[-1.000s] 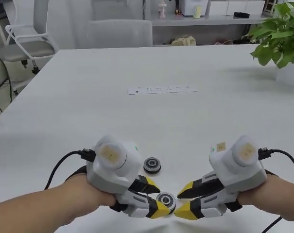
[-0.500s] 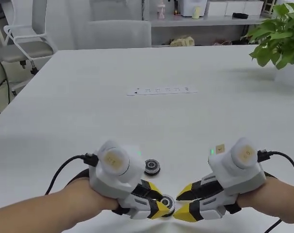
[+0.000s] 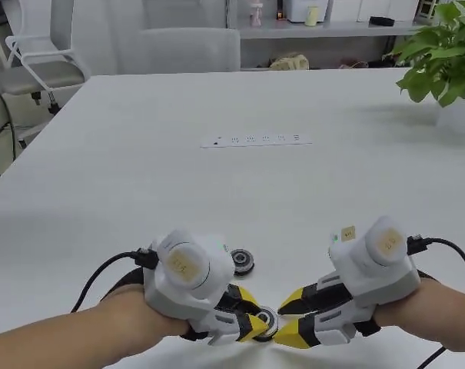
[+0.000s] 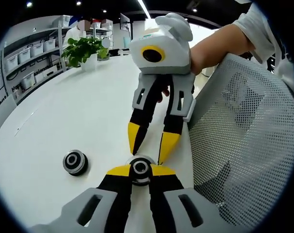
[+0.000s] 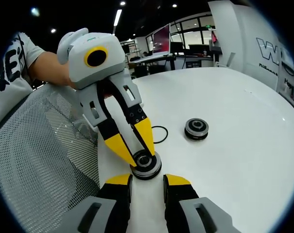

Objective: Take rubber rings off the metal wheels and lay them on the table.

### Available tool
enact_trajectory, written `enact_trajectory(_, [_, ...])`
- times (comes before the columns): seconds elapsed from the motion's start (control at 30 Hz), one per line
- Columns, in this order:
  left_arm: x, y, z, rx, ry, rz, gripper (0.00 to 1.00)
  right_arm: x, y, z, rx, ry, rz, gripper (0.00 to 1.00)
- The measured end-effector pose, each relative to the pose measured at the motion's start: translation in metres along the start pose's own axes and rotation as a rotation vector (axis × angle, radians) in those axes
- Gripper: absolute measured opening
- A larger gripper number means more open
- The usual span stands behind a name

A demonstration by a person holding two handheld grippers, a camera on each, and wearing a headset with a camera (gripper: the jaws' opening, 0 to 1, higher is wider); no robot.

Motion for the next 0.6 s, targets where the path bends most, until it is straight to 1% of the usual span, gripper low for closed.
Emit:
enact_trajectory(0.37, [-0.0014,0.0,0.001,-0.014,0.007,-0.009,0.08,0.0026,0.0019,0.0033,-0.001,0.004,-0.026,0.22])
enact_trajectory(0.6, [-0.0022,-0.0001,0.001,-0.019,0.011,-0.013,0.07,0.0035,0.0016,0.0048,0.004,-0.002,-0.064,0.21])
Point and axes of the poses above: the centre of the closed fingertips' face, and the gripper's own axes: z roughly forward along the fingers, x roughly to its left, y roughly out of its top, the point moved 7 cm from there along -z, roughly backward along the fingers, and after that the axes turned 3 degrees about -y, right-handed, at the moved point
